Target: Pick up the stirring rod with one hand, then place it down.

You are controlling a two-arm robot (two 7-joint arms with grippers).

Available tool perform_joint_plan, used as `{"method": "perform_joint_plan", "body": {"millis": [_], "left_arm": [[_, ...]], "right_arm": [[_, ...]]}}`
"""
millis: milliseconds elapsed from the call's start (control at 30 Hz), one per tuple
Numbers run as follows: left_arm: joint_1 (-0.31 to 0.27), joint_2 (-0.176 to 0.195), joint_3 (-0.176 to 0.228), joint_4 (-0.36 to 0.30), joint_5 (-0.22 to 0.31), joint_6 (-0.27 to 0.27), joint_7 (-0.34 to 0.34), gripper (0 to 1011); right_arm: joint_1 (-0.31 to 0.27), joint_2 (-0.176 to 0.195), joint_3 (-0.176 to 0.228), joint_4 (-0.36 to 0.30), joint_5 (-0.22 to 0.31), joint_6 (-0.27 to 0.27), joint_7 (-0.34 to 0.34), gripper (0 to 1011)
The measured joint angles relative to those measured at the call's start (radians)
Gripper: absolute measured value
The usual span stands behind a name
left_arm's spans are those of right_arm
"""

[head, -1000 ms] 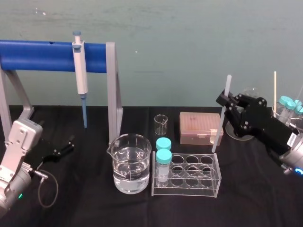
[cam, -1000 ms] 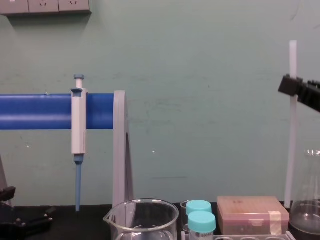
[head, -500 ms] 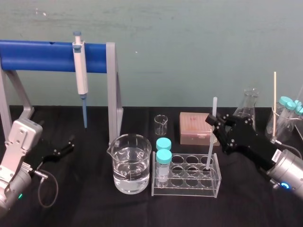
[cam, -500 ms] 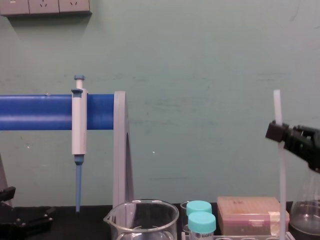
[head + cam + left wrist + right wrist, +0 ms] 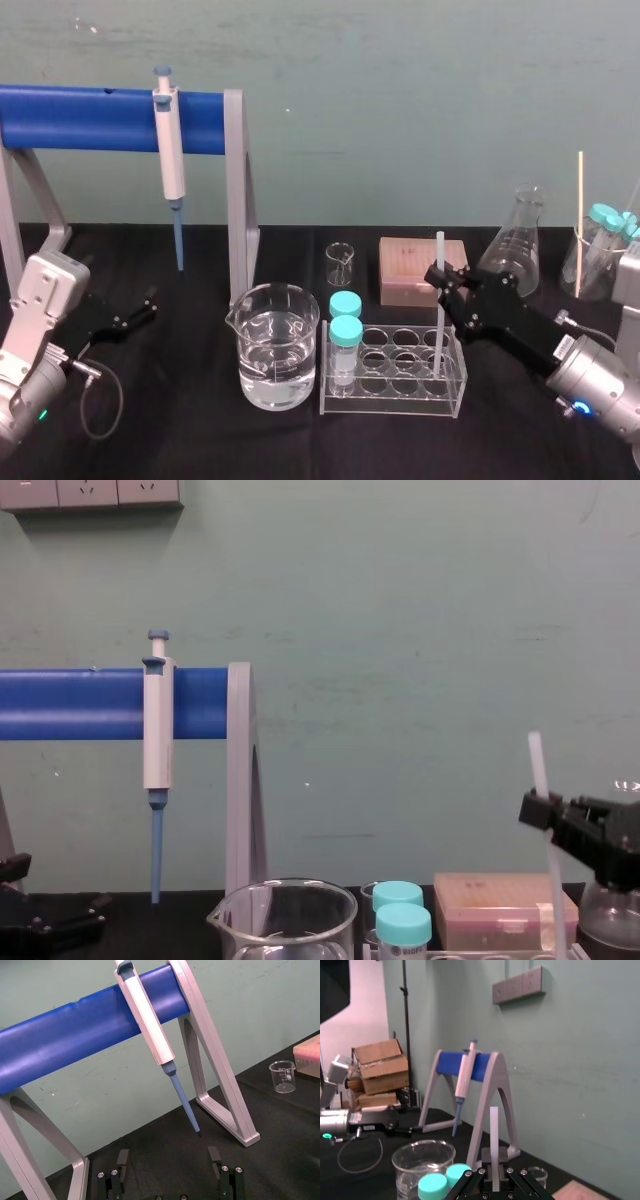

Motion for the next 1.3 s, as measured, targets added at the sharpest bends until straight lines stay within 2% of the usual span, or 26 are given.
{"method": "perform_joint_plan", "body": {"millis": [367, 633, 967, 1200, 1267, 1300], "left_arm": [[0.0, 0.0, 0.0, 0.0, 0.0, 0.0, 0.0, 1000], [0.0, 0.0, 0.0, 0.0, 0.0, 0.0, 0.0, 1000], [0.0, 0.0, 0.0, 0.0, 0.0, 0.0, 0.0, 1000], [0.0, 0.0, 0.0, 0.0, 0.0, 0.0, 0.0, 1000], [0.0, 0.0, 0.0, 0.0, 0.0, 0.0, 0.0, 1000], [0.0, 0.0, 0.0, 0.0, 0.0, 0.0, 0.0, 1000]], "right_arm": [[-0.008, -0.018, -0.006, 0.027, -0.025, 0.028, -0.029, 70], [-0.015, -0.017, -0.007, 0.02, -0.052, 0.039, -0.052, 70], [-0.015, -0.017, -0.007, 0.02, -0.047, 0.039, -0.048, 75], [-0.015, -0.017, -0.007, 0.02, -0.045, 0.038, -0.046, 242], [-0.014, -0.017, -0.007, 0.02, -0.044, 0.038, -0.045, 347], [-0.014, -0.017, -0.007, 0.021, -0.044, 0.038, -0.045, 347]]}}
